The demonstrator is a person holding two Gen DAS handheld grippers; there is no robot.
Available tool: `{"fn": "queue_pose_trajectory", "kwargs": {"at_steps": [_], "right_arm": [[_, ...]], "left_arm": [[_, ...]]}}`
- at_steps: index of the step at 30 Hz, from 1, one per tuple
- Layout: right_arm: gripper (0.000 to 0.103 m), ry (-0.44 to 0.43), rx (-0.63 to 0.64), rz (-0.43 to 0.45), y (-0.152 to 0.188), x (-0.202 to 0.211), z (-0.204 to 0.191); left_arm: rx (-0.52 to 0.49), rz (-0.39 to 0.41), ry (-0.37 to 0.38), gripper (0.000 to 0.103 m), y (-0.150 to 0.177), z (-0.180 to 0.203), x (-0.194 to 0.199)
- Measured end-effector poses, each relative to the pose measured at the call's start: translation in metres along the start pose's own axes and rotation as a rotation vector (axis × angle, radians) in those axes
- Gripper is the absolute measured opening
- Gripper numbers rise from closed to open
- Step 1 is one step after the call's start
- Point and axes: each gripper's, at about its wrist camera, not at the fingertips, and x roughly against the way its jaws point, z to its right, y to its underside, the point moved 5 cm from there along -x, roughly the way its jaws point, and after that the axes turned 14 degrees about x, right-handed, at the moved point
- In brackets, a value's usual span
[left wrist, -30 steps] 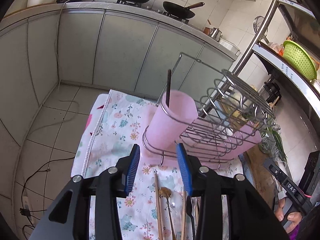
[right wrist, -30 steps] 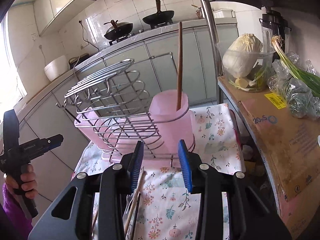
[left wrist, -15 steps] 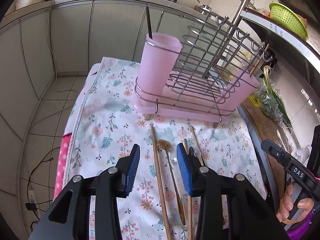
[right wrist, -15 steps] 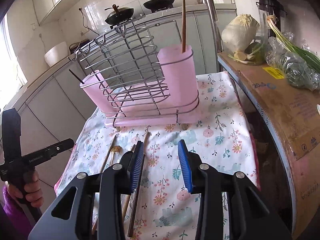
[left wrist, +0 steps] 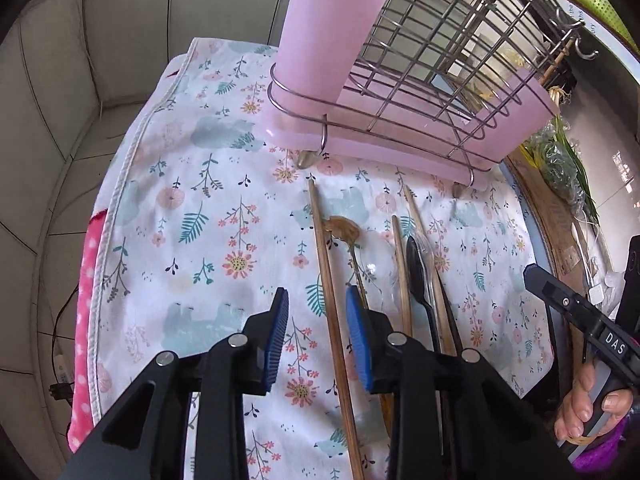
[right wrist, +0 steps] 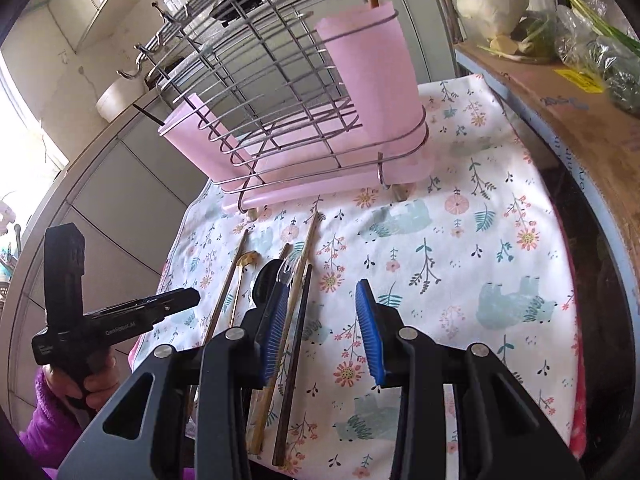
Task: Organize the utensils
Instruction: 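Grasp a wooden chopstick with the left tool while the right tool grasps another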
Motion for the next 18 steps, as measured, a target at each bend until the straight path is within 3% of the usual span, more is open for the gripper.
{"fn": "queue_pose_trajectory", "kwargs": {"at_steps": [4,10,12,18], "right_arm": [[0.036,-0.012,0.017,-0.033,0.003,-0.012,-0.001],[0.034,-0.037,0.013,-0.064,0.002,-0.025,0.0],[0.029,-0.05,0.01,-0.077,0.001,-0.031,0.0],[0.024,-0.078,0.004,-0.119,-0.01,-0.051,-0.002]], "left_arm": [[-0.037,-0.039,-0.013,0.016,-0.005,0.008,-0.015],[-0.054,-0.076,-0.053,0.015,-0.012,0.013,-0.038],[-0.042,-0.093,-0.065,0.015,-0.014,0.011,-0.046],[-0.006,-0.071,-0.066,0.006,-0.019,0.003,-0.045]]}}
